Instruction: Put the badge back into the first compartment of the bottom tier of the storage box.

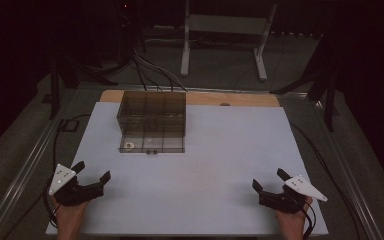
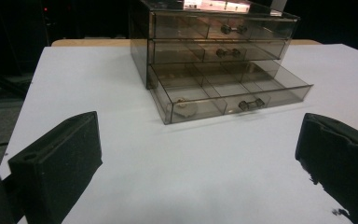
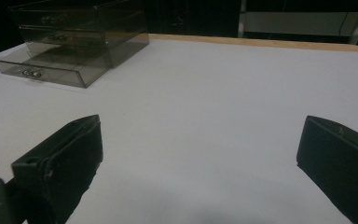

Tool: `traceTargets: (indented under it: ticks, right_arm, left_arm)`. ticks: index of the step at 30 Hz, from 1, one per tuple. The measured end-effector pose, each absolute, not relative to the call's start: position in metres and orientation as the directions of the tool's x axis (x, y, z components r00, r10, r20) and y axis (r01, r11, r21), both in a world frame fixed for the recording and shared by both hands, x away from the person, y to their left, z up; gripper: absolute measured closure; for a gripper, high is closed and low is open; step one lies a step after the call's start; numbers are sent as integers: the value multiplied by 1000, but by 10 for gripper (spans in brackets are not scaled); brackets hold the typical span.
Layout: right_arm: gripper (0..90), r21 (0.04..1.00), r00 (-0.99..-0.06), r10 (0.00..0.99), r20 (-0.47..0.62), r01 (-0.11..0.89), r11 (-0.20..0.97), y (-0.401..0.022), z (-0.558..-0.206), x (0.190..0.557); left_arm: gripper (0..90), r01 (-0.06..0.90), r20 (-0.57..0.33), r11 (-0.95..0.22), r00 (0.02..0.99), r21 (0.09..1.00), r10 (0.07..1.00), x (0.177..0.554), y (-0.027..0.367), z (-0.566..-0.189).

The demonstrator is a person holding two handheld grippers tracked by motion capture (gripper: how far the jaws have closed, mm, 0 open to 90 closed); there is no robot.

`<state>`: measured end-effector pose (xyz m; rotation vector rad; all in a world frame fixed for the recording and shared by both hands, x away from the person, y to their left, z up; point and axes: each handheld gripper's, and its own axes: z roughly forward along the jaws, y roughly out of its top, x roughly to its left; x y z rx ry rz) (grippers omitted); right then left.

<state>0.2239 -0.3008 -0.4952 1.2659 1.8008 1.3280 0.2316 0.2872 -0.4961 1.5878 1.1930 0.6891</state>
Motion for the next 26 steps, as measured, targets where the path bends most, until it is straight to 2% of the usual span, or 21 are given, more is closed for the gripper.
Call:
traceTargets:
  ticks: [18, 23, 26]
  right_arm:
    - [4, 921, -406, 910, 79, 379, 89, -298, -499, 227]
    - [4, 914, -408, 910, 67, 391, 109, -296, -500, 229]
    - [4, 891, -401, 916, 24, 424, 162, -292, -504, 231]
  left_arm:
    - [12, 360, -53, -92, 374, 928, 926, 226, 275, -498]
    - [12, 374, -48, -100, 367, 922, 929, 228, 274, -499]
    - [12, 388, -54, -98, 361, 917, 931, 229, 273, -500]
